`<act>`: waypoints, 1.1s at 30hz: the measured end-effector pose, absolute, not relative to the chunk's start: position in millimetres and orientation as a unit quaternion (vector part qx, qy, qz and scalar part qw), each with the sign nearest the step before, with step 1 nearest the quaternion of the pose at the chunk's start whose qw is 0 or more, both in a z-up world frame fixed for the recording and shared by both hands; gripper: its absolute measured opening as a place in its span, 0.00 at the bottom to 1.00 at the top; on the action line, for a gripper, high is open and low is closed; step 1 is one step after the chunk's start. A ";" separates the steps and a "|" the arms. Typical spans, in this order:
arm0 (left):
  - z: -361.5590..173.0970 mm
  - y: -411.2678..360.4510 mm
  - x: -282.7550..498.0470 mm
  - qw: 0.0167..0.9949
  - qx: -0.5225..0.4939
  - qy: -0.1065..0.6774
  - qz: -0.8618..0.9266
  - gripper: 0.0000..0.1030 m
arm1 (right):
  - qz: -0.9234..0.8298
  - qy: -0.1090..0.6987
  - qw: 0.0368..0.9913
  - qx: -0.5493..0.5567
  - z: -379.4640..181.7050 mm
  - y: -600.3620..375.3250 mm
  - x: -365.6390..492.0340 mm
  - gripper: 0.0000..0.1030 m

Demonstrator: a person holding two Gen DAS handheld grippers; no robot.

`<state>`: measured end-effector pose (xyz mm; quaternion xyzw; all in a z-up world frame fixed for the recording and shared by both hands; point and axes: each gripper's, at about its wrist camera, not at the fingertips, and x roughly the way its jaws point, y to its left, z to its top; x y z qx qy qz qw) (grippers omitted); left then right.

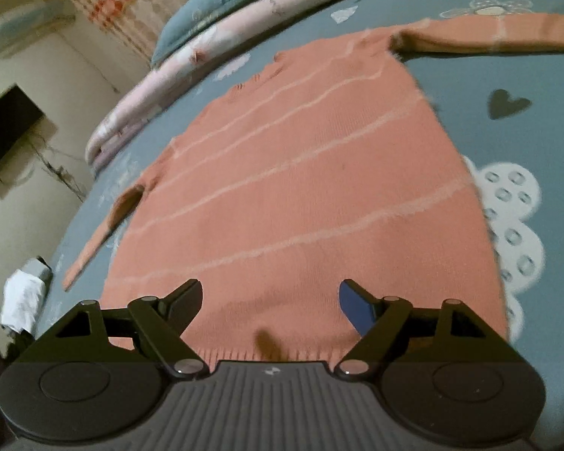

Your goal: Fold clothes

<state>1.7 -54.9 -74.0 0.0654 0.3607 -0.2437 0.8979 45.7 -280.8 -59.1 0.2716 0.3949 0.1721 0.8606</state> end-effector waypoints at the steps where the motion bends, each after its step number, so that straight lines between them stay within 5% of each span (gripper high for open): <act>1: -73.4 -55.2 -0.8 0.897 0.071 0.360 -0.247 0.84 | 0.162 0.391 0.864 0.272 -58.8 -283.4 40.7 0.82; 8: -49.4 -46.9 30.5 0.923 0.088 0.307 -0.214 0.84 | 0.096 0.344 0.927 0.116 -44.5 -268.0 46.6 0.92; 15: -78.1 -36.8 43.7 0.916 0.042 0.340 -0.209 0.86 | 0.093 0.343 0.935 -0.003 -75.7 -247.1 47.4 1.00; 22: -83.6 -33.0 27.8 0.914 0.059 0.334 -0.224 0.99 | 0.093 0.310 0.946 0.004 -84.3 -254.3 36.0 1.00; 33: -86.1 -48.4 31.3 0.922 0.061 0.334 -0.183 0.99 | 0.097 0.281 0.955 0.004 -88.8 -251.9 31.4 1.00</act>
